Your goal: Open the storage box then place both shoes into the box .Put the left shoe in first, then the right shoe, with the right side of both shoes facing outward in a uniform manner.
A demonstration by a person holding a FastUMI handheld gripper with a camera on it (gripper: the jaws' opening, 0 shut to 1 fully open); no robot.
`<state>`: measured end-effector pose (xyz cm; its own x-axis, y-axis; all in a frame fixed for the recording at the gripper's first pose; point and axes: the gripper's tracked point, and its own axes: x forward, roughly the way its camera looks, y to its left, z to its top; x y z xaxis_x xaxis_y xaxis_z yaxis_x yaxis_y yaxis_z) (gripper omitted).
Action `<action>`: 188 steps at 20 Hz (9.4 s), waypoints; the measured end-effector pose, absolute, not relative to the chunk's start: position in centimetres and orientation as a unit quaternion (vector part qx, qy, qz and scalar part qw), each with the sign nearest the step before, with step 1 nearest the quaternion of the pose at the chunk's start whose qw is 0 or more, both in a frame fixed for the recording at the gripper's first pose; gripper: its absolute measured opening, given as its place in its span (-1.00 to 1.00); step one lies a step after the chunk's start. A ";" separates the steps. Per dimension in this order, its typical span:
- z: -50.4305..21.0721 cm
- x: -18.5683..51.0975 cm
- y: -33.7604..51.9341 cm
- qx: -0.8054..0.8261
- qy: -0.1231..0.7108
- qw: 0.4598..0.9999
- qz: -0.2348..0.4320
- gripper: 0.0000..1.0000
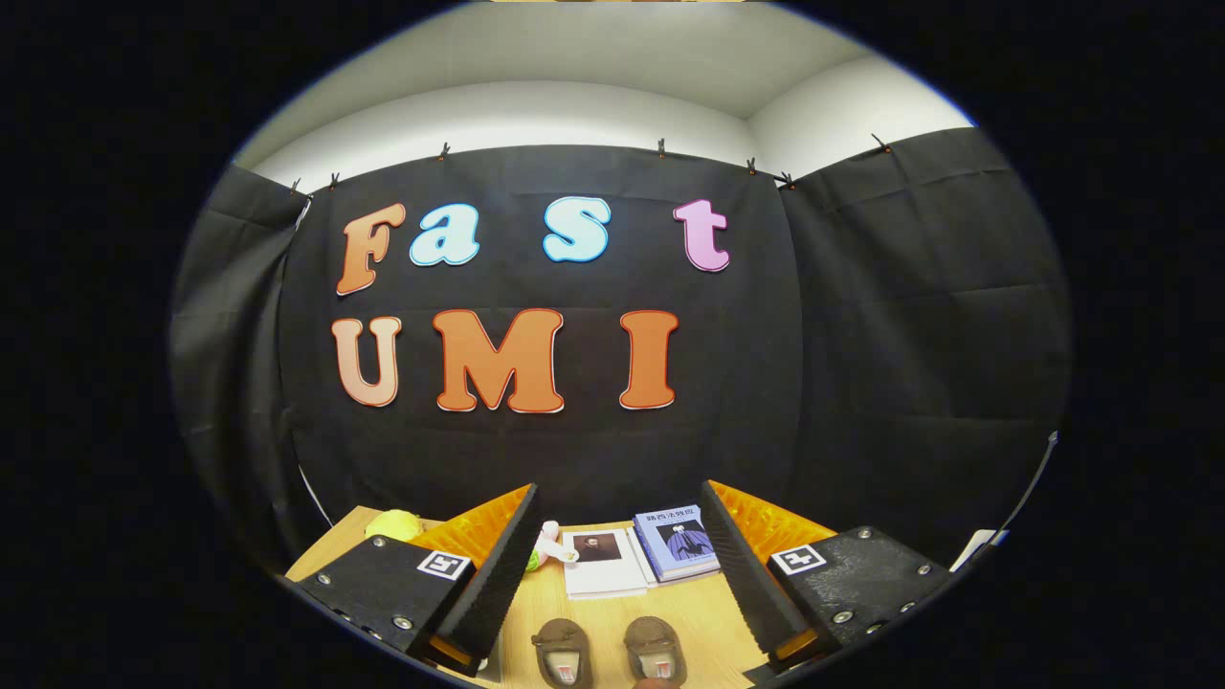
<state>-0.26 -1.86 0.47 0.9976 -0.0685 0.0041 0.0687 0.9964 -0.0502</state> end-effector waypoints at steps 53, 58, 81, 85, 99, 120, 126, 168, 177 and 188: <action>-35.6 1.9 19.4 0.390 0.379 0.782 0.305 0.93; -34.7 2.0 18.8 0.403 0.385 0.778 0.291 0.36; -17.6 0.6 24.9 0.290 0.352 0.832 0.317 -0.99; -15.7 0.0 28.8 0.229 0.345 0.849 0.327 -0.98; -15.4 -3.1 41.8 0.109 0.320 0.866 0.369 0.05; -20.5 4.5 14.9 0.072 0.249 0.959 0.114 0.97; -25.9 4.1 9.6 0.061 0.263 0.960 0.071 0.97; -26.9 3.8 6.6 0.112 0.280 0.953 -0.003 -0.95; -21.3 2.7 14.8 0.150 0.260 0.953 0.037 -0.95; -25.0 1.1 25.7 0.187 0.305 0.932 0.055 -0.95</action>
<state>1.08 25.72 -25.00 0.8077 0.2164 -0.5485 0.0123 0.9239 0.3825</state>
